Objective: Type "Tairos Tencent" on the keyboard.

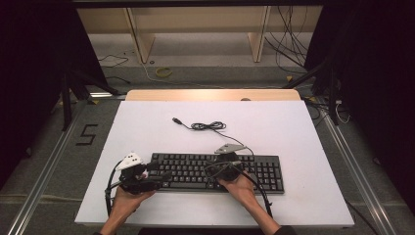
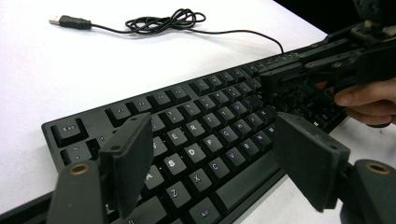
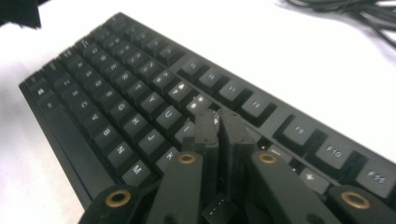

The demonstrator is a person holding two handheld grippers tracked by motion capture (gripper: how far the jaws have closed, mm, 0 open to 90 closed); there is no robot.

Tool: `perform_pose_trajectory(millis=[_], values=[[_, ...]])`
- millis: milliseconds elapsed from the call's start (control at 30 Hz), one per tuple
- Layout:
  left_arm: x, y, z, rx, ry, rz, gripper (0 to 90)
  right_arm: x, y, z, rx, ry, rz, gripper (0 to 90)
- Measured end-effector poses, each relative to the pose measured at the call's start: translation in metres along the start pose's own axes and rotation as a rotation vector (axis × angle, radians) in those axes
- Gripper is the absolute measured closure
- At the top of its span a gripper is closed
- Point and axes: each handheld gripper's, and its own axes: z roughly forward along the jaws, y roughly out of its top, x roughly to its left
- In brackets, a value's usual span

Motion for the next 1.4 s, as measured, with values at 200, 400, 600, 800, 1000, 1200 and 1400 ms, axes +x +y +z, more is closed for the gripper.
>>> perform_pose_trajectory(millis=[200,400,600,800,1000,1200,1400], values=[[0.0,0.0,0.001,0.001,0.005,-0.002,28.5,-0.002,0.002,-0.009,-0.035,0.021,0.012,80.6],[0.001,0.0,0.002,0.008,0.01,0.0,28.6,-0.003,0.001,-0.018,-0.055,0.047,0.021,66.5],[0.002,0.001,0.003,0.008,0.017,0.0,29.6,-0.003,0.0,-0.024,-0.061,0.061,0.032,46.8],[0.003,0.001,0.004,0.015,0.027,0.009,36.4,0.001,-0.002,-0.03,-0.068,0.075,0.022,41.2],[0.003,0.001,0.007,0.029,0.041,0.025,47.0,0.004,-0.005,-0.037,-0.083,0.092,0.012,38.2],[0.004,0.002,0.009,0.055,0.062,0.038,59.7,0.005,-0.007,-0.044,-0.1,0.101,-0.001,36.1],[0.007,0.002,0.012,0.088,0.092,0.024,74.8,0.006,-0.011,-0.051,-0.112,0.105,-0.005,33.8]])
